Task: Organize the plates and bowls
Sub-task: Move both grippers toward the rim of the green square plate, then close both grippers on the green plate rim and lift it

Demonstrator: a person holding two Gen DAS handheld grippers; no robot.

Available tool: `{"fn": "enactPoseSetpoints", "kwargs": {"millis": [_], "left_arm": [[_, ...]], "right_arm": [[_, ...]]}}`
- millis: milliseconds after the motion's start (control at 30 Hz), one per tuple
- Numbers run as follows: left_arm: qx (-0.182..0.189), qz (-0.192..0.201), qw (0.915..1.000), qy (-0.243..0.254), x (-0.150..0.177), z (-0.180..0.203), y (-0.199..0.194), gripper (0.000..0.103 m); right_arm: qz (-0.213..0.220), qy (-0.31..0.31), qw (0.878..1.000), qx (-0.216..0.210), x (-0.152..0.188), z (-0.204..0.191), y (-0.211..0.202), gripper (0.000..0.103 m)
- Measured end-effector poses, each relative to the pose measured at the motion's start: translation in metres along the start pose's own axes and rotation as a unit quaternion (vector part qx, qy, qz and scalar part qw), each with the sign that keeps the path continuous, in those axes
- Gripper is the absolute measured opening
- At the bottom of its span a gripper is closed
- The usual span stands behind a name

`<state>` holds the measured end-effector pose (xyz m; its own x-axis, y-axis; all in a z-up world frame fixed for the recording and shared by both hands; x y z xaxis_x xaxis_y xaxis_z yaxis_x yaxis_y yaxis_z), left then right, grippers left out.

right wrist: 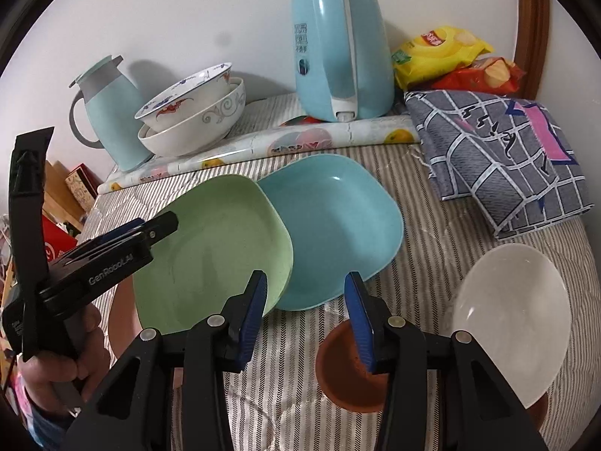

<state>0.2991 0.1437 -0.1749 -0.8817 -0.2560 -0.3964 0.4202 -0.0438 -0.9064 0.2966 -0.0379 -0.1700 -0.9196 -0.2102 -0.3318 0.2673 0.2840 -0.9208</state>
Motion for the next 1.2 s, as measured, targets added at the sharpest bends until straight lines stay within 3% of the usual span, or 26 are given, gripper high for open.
{"fn": "enactPoseSetpoints", "kwargs": {"millis": [300, 433, 533, 633, 1200], "left_arm": [[0.011, -0.004, 0.9999, -0.004, 0.002, -0.004, 0.005, 0.024], [0.014, -0.007, 0.9999, 0.0, 0.005, -0.003, 0.005, 0.014], [0.012, -0.005, 0.9999, 0.003, 0.009, -0.003, 0.002, 0.013], [0.015, -0.007, 0.9999, 0.002, 0.012, -0.004, 0.001, 0.012], [0.015, 0.019, 0.9993, -0.027, 0.036, -0.031, -0.039, 0.011]], "right_arm": [[-0.028, -0.002, 1.0, -0.002, -0.003, -0.007, 0.021, 0.037], [-0.037, 0.001, 0.999, -0.009, -0.004, -0.011, 0.028, 0.022], [-0.031, -0.005, 0.999, 0.011, -0.006, -0.012, 0.029, 0.015], [-0.022, -0.014, 0.999, 0.029, -0.007, -0.011, 0.027, 0.014], [0.01, -0.042, 0.999, 0.027, 0.002, -0.043, -0.007, 0.011]]}}
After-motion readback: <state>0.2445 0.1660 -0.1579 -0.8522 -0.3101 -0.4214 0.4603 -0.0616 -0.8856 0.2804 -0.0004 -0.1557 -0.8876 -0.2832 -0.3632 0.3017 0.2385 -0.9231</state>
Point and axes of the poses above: each gripper's, at about its wrist camera, not at the fingertips, and y roughly the way its jaws point, z to its right, x to its underside, the point moved 7 cm from there along y, roughly the way its jaws point, and after that the axes turned 13 degrees about -z, right-handed, at the moved point
